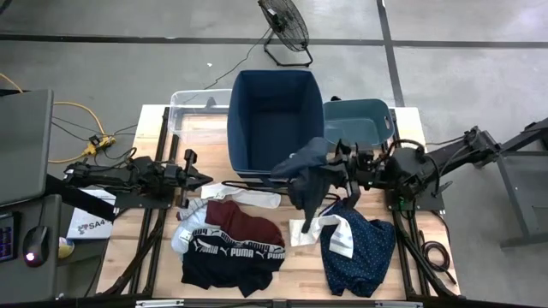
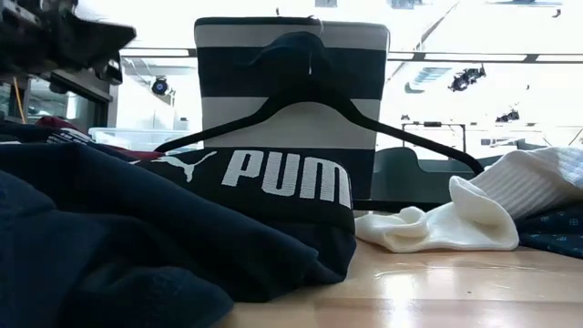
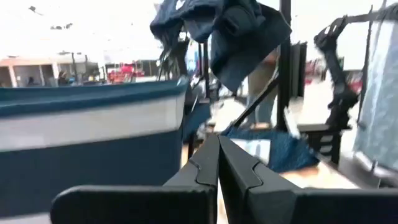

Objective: Pick & Place Cloths
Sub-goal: Put the black boxer into the transparent bin

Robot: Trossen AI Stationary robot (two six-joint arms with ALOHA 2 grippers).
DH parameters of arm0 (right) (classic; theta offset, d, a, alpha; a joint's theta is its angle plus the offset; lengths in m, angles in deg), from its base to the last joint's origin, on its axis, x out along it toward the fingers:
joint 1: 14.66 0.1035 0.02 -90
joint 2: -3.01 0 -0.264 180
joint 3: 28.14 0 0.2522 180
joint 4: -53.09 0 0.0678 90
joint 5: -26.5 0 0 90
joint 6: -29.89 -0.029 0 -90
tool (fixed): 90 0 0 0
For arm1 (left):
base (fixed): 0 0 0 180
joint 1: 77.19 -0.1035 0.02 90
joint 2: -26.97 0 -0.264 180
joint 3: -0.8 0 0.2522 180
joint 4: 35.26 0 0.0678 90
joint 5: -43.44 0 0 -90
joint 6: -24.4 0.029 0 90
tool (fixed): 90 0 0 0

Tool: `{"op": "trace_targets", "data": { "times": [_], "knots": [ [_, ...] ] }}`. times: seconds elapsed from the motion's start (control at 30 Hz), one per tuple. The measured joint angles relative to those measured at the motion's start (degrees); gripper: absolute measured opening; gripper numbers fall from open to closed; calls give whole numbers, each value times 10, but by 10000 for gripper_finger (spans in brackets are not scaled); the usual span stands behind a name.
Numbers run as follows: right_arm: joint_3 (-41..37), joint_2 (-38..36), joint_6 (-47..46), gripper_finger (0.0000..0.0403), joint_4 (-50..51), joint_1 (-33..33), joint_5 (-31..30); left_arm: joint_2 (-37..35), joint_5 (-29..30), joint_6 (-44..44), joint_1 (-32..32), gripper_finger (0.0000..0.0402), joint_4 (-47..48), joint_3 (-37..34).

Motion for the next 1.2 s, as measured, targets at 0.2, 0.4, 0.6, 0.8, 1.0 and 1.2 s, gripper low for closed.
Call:
{"op": "trace_targets", "data": {
  "times": [0.2,0.4,0.6,0.8,1.0,1.2],
  "knots": [
    [63,0,31,5,54,0,-19,0,-12,-81,0,2,-17,31],
    [96,0,60,5,73,0,-28,0,-19,-140,0,2,-14,41],
    [113,3,75,5,87,0,-30,0,-5,-140,0,2,-46,42],
    [122,16,90,5,94,-10,-42,1,36,-143,0,1,-109,43],
    [145,42,89,5,116,-42,-21,63,53,-142,0,2,-113,87],
    [179,84,89,5,123,-92,25,212,66,-92,0,47,-89,210]
  ]
}}
